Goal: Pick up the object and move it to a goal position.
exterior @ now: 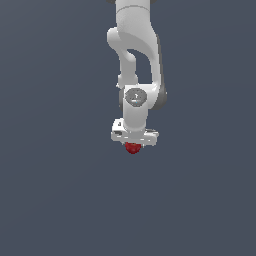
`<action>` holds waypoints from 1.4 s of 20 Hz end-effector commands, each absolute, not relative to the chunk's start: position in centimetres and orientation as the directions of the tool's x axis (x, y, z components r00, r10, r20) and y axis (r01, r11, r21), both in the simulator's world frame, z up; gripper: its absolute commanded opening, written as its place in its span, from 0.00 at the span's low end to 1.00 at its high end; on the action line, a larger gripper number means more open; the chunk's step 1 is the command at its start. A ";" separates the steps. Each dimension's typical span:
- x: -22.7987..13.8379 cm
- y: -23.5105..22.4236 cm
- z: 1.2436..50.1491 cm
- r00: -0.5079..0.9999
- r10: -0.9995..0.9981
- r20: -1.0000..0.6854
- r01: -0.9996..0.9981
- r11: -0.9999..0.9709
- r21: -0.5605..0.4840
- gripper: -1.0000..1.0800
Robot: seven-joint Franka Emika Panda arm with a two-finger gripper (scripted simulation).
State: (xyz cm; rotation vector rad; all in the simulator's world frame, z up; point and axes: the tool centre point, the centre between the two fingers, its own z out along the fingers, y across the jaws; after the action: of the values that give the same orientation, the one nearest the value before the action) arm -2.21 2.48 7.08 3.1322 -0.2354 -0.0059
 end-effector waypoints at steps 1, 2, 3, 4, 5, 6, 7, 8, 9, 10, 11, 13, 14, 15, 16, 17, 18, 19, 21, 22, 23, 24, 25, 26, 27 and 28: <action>-2.2 2.9 8.7 0.989 -0.149 0.000 -0.149 -0.989 0.000 0.00; -2.3 3.2 9.4 0.989 -0.149 0.000 -0.149 -0.989 0.000 0.00; -2.4 3.4 10.2 0.989 -0.149 0.000 -0.149 -0.989 0.000 0.00; -2.5 3.6 11.1 0.989 -0.149 0.000 -0.149 -0.989 0.000 0.00; -2.5 3.9 12.0 0.989 -0.149 0.000 -0.149 -0.989 0.000 0.00; -2.6 4.2 12.9 0.989 -0.149 0.000 -0.149 -0.989 0.000 0.00; -2.7 4.5 13.9 0.989 -0.149 0.000 -0.149 -0.989 0.000 0.00; -2.8 4.8 14.9 0.989 -0.149 0.000 -0.149 -0.989 0.000 0.00; -2.9 5.1 16.1 0.989 -0.149 0.000 -0.149 -0.989 0.001 0.00; -3.0 5.4 17.2 0.989 -0.149 0.000 -0.149 -0.989 0.001 0.00; -3.1 5.8 18.4 0.989 -0.149 0.000 -0.149 -0.989 0.001 0.00; -3.3 6.5 20.8 0.989 -0.149 0.000 -0.149 -0.989 0.001 0.00; -3.4 6.8 21.9 0.989 -0.149 0.000 -0.149 -0.989 0.001 0.00; -3.5 7.2 23.1 0.989 -0.149 0.001 -0.149 -0.989 0.001 0.00; -3.5 7.5 24.3 0.989 -0.149 0.001 -0.149 -0.989 0.001 0.00; -3.6 7.9 25.4 0.989 -0.149 0.001 -0.149 -0.989 0.001 0.00; -3.7 8.2 26.5 0.989 -0.149 0.001 -0.149 -0.989 0.001 0.00; -3.8 8.5 27.7 0.989 -0.149 0.001 -0.149 -0.989 0.001 0.00; -3.9 9.2 29.8 0.989 -0.149 0.001 -0.149 -0.989 0.001 0.00; -3.9 9.5 30.9 0.989 -0.149 0.001 -0.149 -0.989 0.001 0.00; -4.0 9.8 31.8 0.989 -0.149 0.001 -0.149 -0.989 0.001 0.00; -4.0 10.1 32.7 0.989 -0.149 0.001 -0.149 -0.989 0.001 0.00; -4.1 10.3 33.6 0.989 -0.149 0.001 -0.149 -0.989 0.001 0.00; -4.1 10.6 34.4 0.989 -0.149 0.001 -0.149 -0.989 0.001 0.00; -4.1 10.8 35.1 0.989 -0.149 0.000 -0.149 -0.989 0.001 0.00; -4.1 11.0 35.8 0.989 -0.149 0.000 -0.149 -0.989 0.001 0.00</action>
State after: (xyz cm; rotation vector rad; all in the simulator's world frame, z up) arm -4.08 10.67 34.56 3.1318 -0.2340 -0.0011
